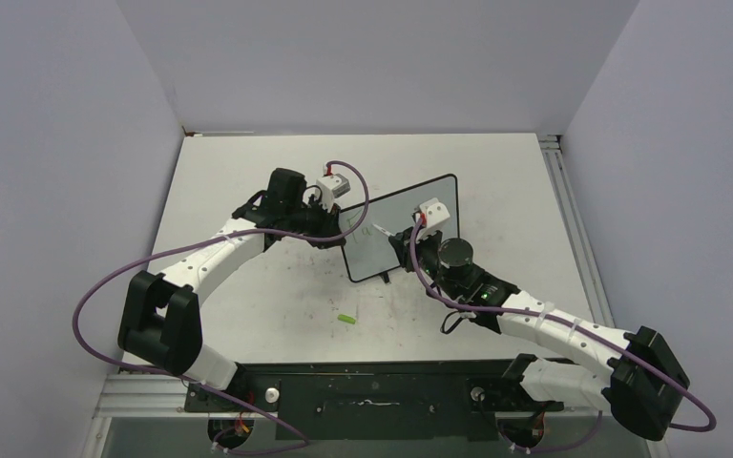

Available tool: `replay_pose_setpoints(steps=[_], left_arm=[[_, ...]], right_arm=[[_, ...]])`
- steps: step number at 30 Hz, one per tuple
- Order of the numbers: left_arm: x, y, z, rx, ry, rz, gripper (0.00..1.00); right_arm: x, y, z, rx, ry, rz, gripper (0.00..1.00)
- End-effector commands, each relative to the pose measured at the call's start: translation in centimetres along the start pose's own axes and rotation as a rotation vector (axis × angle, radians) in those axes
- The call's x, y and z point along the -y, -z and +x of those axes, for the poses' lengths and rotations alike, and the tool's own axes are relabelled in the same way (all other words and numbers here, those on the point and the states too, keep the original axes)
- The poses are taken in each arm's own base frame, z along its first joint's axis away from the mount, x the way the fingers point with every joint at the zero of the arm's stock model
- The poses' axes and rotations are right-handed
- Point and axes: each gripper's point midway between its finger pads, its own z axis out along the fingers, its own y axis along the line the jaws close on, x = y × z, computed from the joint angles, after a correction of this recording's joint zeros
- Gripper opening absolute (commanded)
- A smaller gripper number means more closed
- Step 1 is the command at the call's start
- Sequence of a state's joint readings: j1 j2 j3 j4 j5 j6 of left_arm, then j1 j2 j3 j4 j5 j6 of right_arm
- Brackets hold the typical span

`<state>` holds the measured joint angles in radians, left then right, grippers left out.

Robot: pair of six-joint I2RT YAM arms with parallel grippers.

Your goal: Write a sentence on the whiteboard

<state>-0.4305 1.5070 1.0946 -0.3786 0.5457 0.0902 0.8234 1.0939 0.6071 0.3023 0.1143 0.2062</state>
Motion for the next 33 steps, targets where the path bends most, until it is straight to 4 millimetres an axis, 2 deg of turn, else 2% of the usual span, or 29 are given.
replay_pose_setpoints(steps=[1,15,33], left_arm=[[-1.2,0.5,-0.8,0.004,-0.055,-0.069,0.00],[-1.2,0.6,-0.8,0.004,-0.055,-0.067,0.00],[-1.2,0.6,-0.8,0.003,-0.055,-0.067,0.00]], right_arm=[[-0.3,-0.4,-2.6,0.074,-0.022,0.000,0.05],[0.5,0.3,0.5,-0.007,-0.024,0.045,0.05],[0.4,0.5,2.3,-0.047,-0.017,0.068,0.05]])
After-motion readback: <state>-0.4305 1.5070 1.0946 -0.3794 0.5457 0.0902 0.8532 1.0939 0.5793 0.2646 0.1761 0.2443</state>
